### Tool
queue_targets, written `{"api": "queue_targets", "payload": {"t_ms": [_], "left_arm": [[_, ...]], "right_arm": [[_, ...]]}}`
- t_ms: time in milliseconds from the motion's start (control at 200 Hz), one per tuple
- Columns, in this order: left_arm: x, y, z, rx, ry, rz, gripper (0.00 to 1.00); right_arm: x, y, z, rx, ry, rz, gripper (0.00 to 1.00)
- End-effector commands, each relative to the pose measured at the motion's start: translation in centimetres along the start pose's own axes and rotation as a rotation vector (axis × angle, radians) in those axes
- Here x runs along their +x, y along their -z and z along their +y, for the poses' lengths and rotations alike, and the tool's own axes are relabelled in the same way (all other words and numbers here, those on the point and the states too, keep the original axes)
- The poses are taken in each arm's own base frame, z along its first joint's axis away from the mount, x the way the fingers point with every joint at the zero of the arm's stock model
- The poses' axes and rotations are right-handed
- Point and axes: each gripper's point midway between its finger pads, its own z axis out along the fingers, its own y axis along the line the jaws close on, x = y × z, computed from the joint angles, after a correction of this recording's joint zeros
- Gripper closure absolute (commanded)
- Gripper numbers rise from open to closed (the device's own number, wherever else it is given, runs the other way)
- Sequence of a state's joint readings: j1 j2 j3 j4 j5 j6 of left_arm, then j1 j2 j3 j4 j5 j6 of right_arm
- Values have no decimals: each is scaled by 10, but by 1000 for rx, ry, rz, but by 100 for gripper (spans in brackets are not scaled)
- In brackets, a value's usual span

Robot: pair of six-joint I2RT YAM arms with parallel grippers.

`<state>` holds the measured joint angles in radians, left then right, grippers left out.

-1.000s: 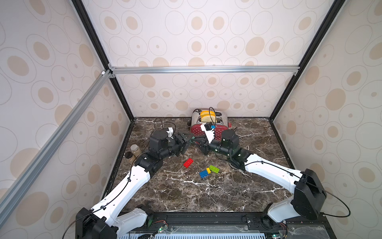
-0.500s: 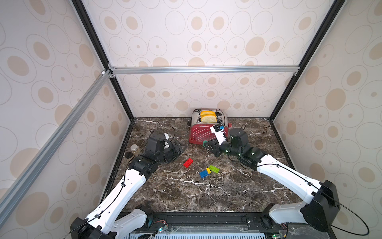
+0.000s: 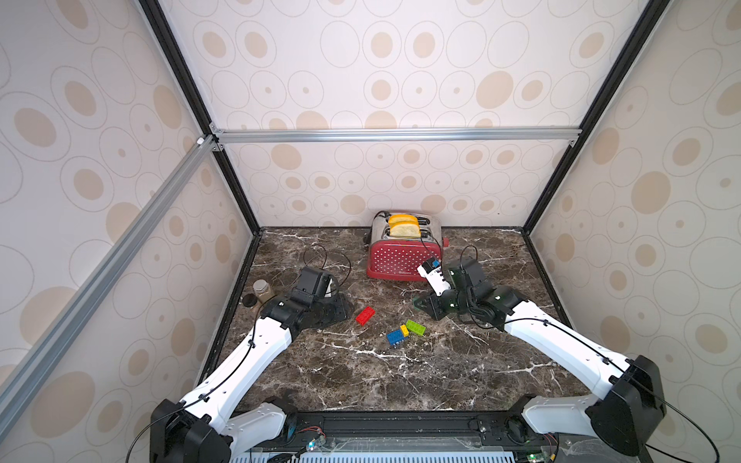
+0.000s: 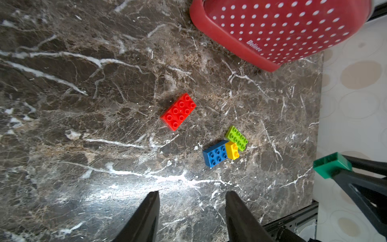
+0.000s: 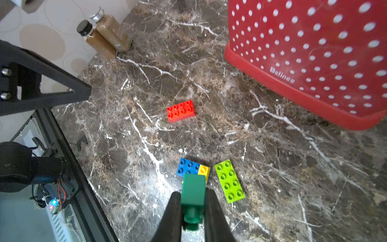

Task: Assemble the number 5 with lego
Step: Adjust the lego brick at the center of the board.

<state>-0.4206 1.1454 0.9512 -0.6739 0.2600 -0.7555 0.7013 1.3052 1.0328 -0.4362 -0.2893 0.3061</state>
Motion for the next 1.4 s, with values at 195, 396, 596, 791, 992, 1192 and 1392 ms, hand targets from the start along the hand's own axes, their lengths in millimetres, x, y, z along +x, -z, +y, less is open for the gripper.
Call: {"api": "queue_targets", "payload": {"t_ms": [195,396,596,791,992,1192,1392], "left_arm": [[15,-29,20,-73,-88,102,49],[15,-35,21,-77,-101,122,49],[16,-39,21,-85,-109,140,49],[15,-41,23,-98,-115,146,49],[14,-42,24,-104,-117,145,50],[14,-43,25,-109,-116,145,50],[15,-43,27,-114,-115,147,50]], "right_arm": [[44,-22,-14,25,-83,213,88],[69,-46,-23,13,-207,294,88],[94,-64,-32,-4,-329,394,89],[105,-77,-38,-14,-393,431,90],[117,-84,-56,45,-426,460,90],[123,-82,-84,156,-443,457,90],[117,-81,-101,207,-455,432,90]]}}
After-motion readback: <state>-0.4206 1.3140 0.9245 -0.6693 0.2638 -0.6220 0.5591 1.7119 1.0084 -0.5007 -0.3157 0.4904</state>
